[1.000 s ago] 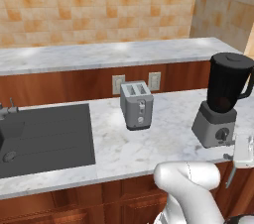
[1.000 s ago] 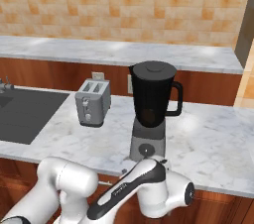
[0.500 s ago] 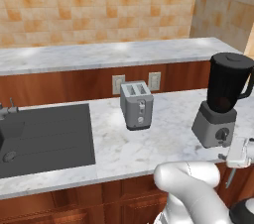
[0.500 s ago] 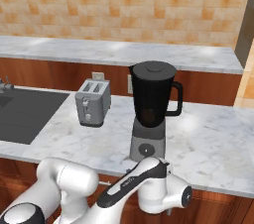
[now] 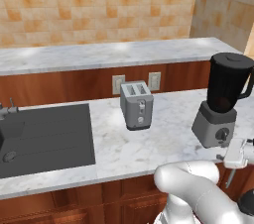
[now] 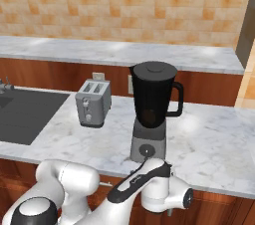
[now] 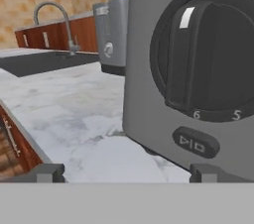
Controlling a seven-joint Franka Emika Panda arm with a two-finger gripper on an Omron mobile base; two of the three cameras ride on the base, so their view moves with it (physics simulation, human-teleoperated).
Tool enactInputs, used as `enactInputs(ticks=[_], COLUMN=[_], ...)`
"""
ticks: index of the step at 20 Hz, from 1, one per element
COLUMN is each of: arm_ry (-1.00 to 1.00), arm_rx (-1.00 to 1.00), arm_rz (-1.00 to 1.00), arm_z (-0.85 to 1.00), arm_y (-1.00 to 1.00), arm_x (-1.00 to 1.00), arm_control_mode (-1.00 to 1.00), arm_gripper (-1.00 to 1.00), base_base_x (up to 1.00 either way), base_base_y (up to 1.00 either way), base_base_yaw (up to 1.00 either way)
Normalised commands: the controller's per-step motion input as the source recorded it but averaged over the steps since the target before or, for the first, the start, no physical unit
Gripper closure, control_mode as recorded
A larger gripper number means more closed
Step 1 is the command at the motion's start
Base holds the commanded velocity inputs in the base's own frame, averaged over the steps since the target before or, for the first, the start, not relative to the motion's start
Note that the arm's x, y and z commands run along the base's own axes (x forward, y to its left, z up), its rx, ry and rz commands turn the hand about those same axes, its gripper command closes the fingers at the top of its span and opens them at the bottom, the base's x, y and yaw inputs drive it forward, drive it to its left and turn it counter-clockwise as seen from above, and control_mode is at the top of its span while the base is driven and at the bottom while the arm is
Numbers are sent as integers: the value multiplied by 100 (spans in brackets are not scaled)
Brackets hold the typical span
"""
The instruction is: Open the blender lid, put the mango in the blender, close the lid, and start the blender.
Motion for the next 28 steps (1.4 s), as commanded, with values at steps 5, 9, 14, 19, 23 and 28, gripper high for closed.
enactInputs(ticks=[5, 9, 14, 19, 23, 28], arm_ry=[0, 0, 0, 0, 0, 0], arm_rx=[2, 1, 2, 2, 0, 0], arm_rz=[0, 0, 0, 0, 0, 0], arm_z=[-15, 0, 0, 10, 30, 18], arm_y=[-9, -1, 0, 0, 0, 0], arm_x=[20, 16, -5, -5, 1, 16], arm_control_mode=[-100, -100, -100, -100, -100, -100], arm_gripper=[-100, -100, -100, -100, -100, -100], base_base_x=[0, 0, 0, 0, 0, 0], base_base_y=[0, 0, 0, 0, 0, 0], base_base_yaw=[0, 0, 0, 0, 0, 0])
